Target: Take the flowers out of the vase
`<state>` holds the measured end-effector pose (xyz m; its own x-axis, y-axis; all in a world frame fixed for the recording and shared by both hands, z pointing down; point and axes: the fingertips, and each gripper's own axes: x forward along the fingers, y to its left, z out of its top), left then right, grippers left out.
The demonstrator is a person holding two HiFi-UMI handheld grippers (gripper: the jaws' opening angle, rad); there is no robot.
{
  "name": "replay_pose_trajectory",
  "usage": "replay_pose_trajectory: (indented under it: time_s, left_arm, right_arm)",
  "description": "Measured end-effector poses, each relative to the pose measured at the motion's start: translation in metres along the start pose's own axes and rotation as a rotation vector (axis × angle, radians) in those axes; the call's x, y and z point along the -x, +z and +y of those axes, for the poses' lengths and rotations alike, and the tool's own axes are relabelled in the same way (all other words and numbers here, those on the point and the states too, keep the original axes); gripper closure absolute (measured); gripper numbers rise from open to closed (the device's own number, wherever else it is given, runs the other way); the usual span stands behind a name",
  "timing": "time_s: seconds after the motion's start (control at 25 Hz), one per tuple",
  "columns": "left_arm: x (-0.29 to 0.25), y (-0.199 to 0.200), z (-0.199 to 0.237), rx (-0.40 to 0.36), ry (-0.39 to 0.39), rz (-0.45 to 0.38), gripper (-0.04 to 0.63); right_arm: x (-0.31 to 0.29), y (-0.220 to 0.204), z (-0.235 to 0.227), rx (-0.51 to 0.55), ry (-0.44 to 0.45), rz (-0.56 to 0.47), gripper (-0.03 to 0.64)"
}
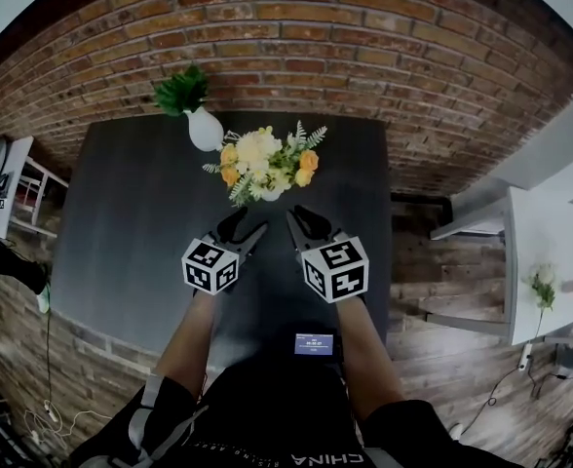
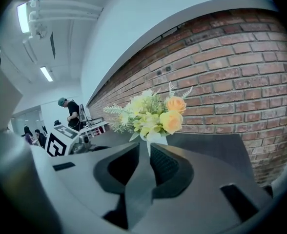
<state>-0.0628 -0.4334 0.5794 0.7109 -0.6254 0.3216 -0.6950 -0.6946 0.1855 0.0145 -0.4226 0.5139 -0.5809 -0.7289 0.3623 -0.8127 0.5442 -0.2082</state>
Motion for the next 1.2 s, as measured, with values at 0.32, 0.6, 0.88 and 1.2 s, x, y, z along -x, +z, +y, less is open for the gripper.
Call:
replay_pose_trajectory:
  time_s: [0.32,0.6,0.88,1.2]
  left_arm:
    - [-0.044,0.019,0.046,-0.110,0.070,-0.109,0.305]
    - [-0.081,0.027,0.053,-0.140,0.047,-0.145,0.224]
    - [-0.102,0.038,0.064,-0.167,0.085,-0.163,0.225]
    - [-0.105,0.037,0.062,-0.181,0.050,-0.147,0.267]
  right_arm:
    - [-0.044,0.004,-0.013,0.010,0.055,-0.011,0.346]
    - [-0.077,0.010,-0.028,0.117,0.052,0.010,0.284]
    - [-0.092,0.009,-0.026,0.160,0.108,0.021,0.284]
    - [-0.116,0.020,-0.023,0.205,0.128,0.018,0.284]
